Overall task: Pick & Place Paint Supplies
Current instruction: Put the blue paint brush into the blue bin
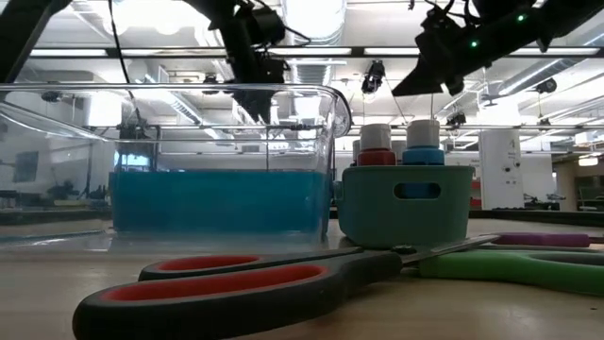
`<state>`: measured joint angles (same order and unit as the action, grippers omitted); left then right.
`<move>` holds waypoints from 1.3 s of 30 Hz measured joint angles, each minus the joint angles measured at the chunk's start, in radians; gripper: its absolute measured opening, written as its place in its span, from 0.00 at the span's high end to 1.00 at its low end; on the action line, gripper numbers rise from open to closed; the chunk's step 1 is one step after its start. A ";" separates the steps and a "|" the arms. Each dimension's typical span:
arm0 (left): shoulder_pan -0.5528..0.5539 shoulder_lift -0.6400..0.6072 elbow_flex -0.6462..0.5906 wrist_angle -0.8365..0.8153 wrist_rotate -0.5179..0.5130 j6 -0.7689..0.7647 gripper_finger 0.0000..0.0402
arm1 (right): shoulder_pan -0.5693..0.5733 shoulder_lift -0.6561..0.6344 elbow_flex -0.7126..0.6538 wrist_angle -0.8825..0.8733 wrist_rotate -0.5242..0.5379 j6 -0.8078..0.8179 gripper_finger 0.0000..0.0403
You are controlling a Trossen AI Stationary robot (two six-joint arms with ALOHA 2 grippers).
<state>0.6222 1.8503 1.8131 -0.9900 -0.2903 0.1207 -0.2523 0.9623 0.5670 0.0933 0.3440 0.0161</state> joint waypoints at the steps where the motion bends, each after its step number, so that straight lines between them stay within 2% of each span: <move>1: 0.009 0.000 -0.009 -0.008 0.001 -0.004 0.35 | -0.027 0.000 0.000 0.014 -0.026 -0.011 0.98; 7: 0.100 0.000 -0.088 -0.002 0.006 -0.064 0.35 | -0.279 0.002 -0.011 0.042 -0.242 -0.023 0.98; 10: 0.155 0.000 -0.124 0.028 0.103 -0.078 0.35 | -0.414 0.002 -0.015 0.055 -0.393 -0.010 0.98; 13: 0.191 0.000 -0.167 0.023 0.178 -0.122 0.35 | -0.484 0.002 -0.019 0.057 -0.486 0.007 0.98; 17: 0.197 -0.001 -0.225 -0.039 0.202 -0.133 0.35 | -0.489 0.004 -0.028 0.079 -0.504 0.008 0.98; 22: 0.191 -0.001 -0.236 -0.035 0.338 -0.144 0.35 | -0.485 0.004 -0.028 0.133 -0.504 0.027 0.98; 31: 0.183 0.011 -0.230 -0.072 0.342 -0.260 0.35 | -0.486 0.004 -0.041 0.194 -0.502 0.006 0.98; 39: 0.117 0.108 -0.232 -0.121 0.326 -0.334 0.35 | -0.486 0.004 -0.075 0.246 -0.502 -0.011 0.98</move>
<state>0.7396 1.9585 1.5806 -1.1113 0.0361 -0.2132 -0.7380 0.9665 0.4925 0.3395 -0.1577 0.0053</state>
